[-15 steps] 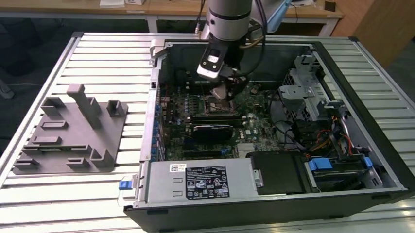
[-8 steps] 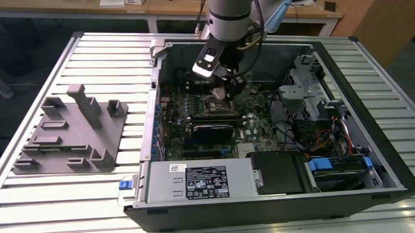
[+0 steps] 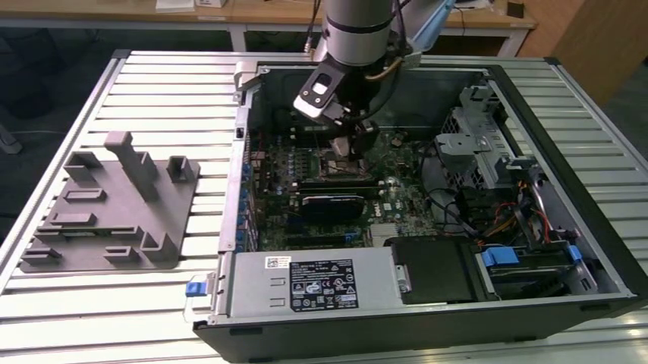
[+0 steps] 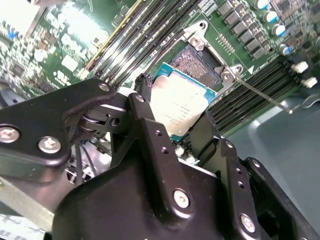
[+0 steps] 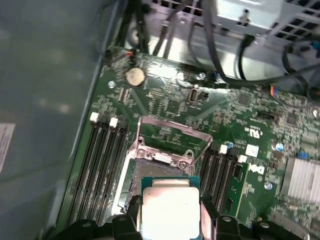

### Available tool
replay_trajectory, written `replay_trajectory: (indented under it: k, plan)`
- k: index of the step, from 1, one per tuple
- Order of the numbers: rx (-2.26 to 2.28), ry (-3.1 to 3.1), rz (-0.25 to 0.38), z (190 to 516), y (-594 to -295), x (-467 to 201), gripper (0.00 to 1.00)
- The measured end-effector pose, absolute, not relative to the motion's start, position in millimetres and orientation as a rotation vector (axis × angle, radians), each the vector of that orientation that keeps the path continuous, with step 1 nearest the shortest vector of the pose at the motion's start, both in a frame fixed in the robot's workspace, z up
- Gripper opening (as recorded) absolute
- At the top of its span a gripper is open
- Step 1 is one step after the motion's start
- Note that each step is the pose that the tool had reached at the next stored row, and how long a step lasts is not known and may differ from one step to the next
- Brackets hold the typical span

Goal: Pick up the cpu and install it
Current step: 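Place the cpu into insertion slot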

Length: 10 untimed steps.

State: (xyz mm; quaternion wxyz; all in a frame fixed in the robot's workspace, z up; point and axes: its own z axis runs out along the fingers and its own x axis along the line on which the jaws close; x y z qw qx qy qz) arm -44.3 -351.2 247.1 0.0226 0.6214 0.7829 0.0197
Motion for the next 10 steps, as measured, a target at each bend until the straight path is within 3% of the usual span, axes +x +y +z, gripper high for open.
replay_trajectory:
  k: [10]
  plan:
    - [2.129,2.243,0.054,244.4,-351.2,-44.3,0.55]
